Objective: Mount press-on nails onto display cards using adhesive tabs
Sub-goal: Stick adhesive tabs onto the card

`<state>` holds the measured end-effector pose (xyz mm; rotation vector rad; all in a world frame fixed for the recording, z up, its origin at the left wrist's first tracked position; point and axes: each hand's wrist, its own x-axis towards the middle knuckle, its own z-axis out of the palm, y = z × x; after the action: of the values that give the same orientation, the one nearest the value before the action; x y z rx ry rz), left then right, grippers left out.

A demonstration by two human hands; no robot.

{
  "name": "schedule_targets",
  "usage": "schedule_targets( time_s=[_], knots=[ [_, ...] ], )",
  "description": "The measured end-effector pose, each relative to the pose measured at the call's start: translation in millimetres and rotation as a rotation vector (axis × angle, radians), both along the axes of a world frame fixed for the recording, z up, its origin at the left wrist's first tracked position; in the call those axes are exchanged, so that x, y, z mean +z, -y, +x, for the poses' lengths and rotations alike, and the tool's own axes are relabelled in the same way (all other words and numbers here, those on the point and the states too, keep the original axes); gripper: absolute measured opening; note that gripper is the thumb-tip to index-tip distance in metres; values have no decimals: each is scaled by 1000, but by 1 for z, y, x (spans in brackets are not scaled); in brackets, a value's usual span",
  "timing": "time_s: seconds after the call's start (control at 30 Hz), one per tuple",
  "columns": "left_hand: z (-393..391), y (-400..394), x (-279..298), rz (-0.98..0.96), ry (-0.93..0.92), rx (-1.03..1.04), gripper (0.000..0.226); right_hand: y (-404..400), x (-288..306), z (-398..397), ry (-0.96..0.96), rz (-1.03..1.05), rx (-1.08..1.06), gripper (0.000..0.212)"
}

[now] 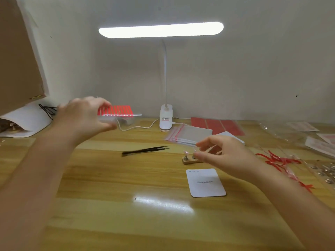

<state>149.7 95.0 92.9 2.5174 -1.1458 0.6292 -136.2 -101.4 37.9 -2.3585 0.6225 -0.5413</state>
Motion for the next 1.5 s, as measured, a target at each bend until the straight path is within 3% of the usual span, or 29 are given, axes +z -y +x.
schedule_targets(
  time_s=[0.07,0.17,0.3,0.4,0.47,0.53,0.6,0.7,0.77,0.83,0.9,0.97,1.07,1.17,1.33,1.43,1.5],
  knots=[
    [-12,3,6,-4,152,15,64,-6,0,1,35,48,8,20],
    [-21,3,8,-48,167,-2,68,-14,-6,4,-13,54,39,17],
    [-41,2,14,-80,139,-287,80,-18,-8,8,174,166,3,65],
    [-70,13,14,-42,227,-471,85,-14,-1,6,373,412,18,100],
    [-90,22,9,-11,324,-599,81,-10,3,5,422,569,61,111],
    [-104,31,0,-2,423,-698,80,-8,4,4,432,689,136,101],
    [-111,38,-7,-19,494,-667,92,-10,5,4,464,734,213,64],
    [-111,38,-10,-112,281,-477,124,-12,5,4,592,767,201,26],
    [-109,36,-6,-175,-84,-471,131,-11,5,4,658,823,198,13],
    [-105,36,1,-287,-569,-546,118,-12,4,5,673,879,218,11],
    [-101,36,4,-402,-900,-567,77,-17,2,7,683,940,247,19],
    [-99,39,3,-438,-946,-517,50,-22,-1,10,686,993,286,21],
    [-100,42,-2,-420,-894,-451,49,-29,-5,13,673,1037,345,29],
    [-106,44,-4,-363,-967,-514,54,-34,-8,13,655,1095,393,34],
    [-104,41,2,-440,-1034,-618,22,-37,-13,14,593,1105,279,38],
    [-105,38,3,-504,-1038,-630,4,-40,-8,13,487,812,38,49],
    [-110,38,2,-482,-946,-620,8,-42,-1,9,503,508,-151,48]
  ],
)
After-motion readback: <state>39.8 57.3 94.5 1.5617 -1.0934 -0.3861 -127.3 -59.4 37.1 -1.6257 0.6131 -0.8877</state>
